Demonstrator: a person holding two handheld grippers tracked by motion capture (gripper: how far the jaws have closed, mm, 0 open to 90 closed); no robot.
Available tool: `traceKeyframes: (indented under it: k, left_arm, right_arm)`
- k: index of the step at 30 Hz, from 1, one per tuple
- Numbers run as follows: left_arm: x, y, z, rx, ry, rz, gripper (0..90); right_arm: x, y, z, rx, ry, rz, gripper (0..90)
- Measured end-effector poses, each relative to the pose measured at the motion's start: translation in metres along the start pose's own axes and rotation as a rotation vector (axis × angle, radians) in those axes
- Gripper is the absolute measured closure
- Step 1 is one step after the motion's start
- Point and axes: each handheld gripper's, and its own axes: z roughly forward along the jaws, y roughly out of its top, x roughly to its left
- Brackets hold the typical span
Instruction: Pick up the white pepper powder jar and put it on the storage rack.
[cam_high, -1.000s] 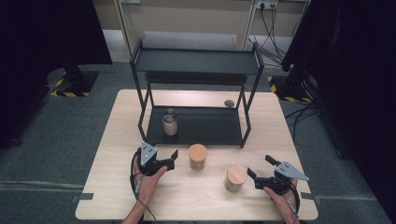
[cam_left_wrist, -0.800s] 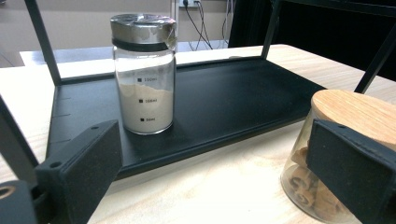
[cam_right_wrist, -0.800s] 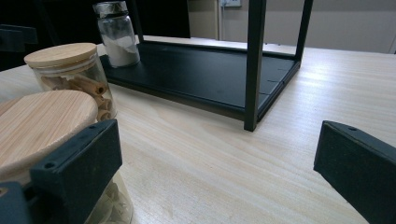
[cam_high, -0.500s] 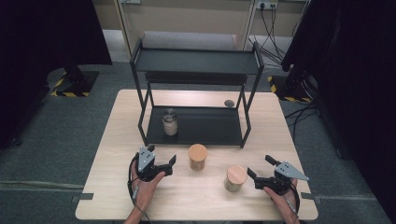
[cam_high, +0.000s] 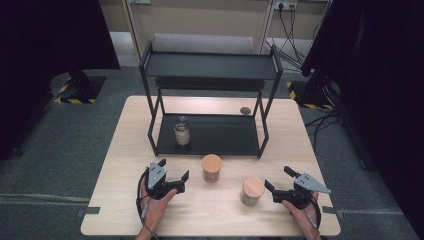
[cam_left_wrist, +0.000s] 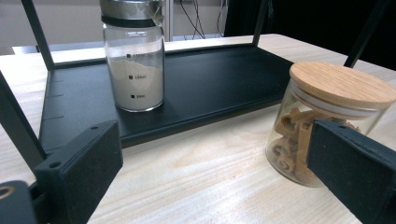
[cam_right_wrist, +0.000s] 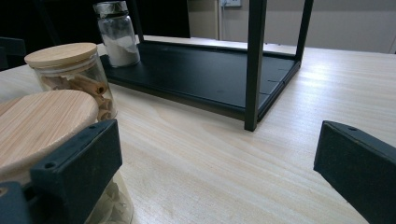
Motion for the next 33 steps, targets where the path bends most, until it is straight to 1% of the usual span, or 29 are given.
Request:
traceKeyframes:
  k: [8, 13, 17, 20, 26, 33]
  left_arm:
    - [-0.003, -0.004, -0.006, 0.008, -0.004, 0.010, 3.2]
    - [-0.005, -0.009, -0.010, 0.032, -0.012, 0.021, 3.2]
    - [-0.007, -0.010, -0.011, 0.024, -0.013, 0.023, 3.0]
    - [-0.009, -0.010, -0.011, 0.026, -0.018, 0.036, 3.1]
    - [-0.010, -0.011, -0.011, 0.025, -0.022, 0.034, 3.0]
    - [-0.010, -0.011, -0.011, 0.028, -0.022, 0.041, 3.1]
  right_arm:
    - [0.000, 0.000, 0.000, -0.001, 0.001, 0.000, 1.2]
    - [0.000, 0.000, 0.000, 0.000, 0.001, 0.002, 1.2]
    - [0.000, 0.000, 0.000, 0.000, 0.001, 0.002, 1.2]
    - [0.000, 0.000, 0.000, -0.001, 0.002, 0.003, 1.2]
    - [0.000, 0.000, 0.000, -0.002, 0.003, 0.001, 1.2]
    - [0.000, 0.000, 0.000, -0.001, 0.003, 0.000, 1.2]
